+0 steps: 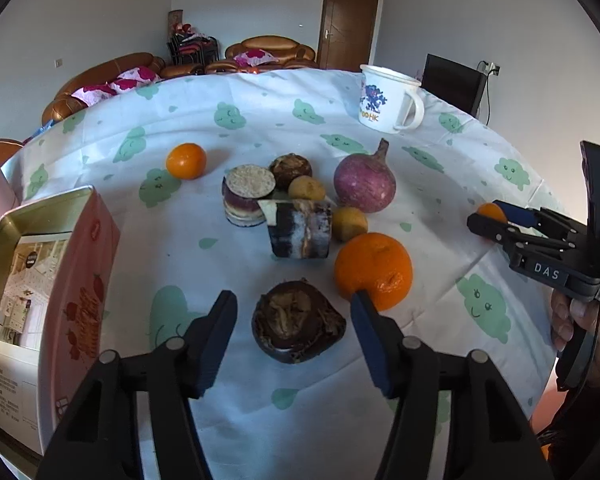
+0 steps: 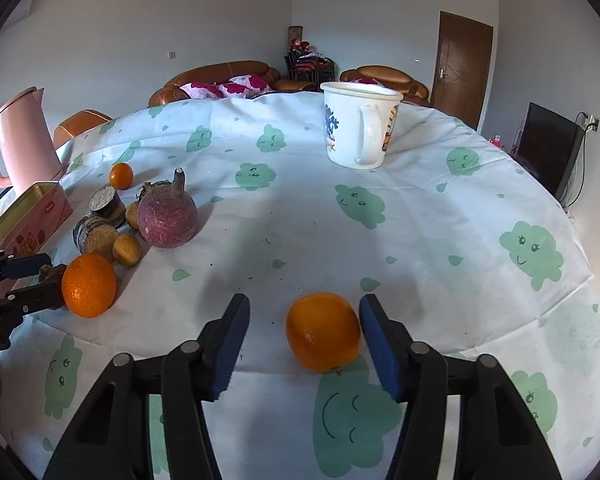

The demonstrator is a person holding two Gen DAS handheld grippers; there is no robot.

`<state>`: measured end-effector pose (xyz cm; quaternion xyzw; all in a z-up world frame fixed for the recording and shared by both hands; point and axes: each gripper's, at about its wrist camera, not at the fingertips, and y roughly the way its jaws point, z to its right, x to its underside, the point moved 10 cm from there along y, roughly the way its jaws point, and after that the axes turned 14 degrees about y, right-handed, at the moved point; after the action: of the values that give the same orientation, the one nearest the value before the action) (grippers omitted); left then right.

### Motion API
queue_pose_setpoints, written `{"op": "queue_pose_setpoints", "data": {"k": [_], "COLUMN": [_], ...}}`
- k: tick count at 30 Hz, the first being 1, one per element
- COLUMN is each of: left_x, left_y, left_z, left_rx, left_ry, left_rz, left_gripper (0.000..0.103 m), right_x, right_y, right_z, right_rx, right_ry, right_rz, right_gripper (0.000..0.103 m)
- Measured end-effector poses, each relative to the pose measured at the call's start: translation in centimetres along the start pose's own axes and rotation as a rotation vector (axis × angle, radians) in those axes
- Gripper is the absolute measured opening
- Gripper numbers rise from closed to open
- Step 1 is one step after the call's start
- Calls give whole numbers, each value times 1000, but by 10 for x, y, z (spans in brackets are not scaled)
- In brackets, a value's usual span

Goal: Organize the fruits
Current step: 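Grasp the orange with the right tool while the left tool grasps a dark mangosteen, then lift the orange with the right tool while the left tool lifts the mangosteen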

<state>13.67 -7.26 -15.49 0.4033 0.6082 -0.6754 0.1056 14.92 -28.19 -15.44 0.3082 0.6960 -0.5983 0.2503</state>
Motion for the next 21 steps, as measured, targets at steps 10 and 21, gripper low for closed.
{"op": "queue_pose_setpoints", "data": {"k": [10,21], "left_x": [4,-1], "left_y": [8,-4], "left_z": [1,-2], "left_rx": [69,55], "left_ry": [-35,-47], "left_rz": [-24,39], "left_gripper": [49,49], "right_x": [6,3], "right_y": [4,-7], "right_z": [-7,-14], "right_rx": [-38,-68], "right_ry": [-22,-54], "right_rz": [-40,21], "right_gripper": [39,39]}}
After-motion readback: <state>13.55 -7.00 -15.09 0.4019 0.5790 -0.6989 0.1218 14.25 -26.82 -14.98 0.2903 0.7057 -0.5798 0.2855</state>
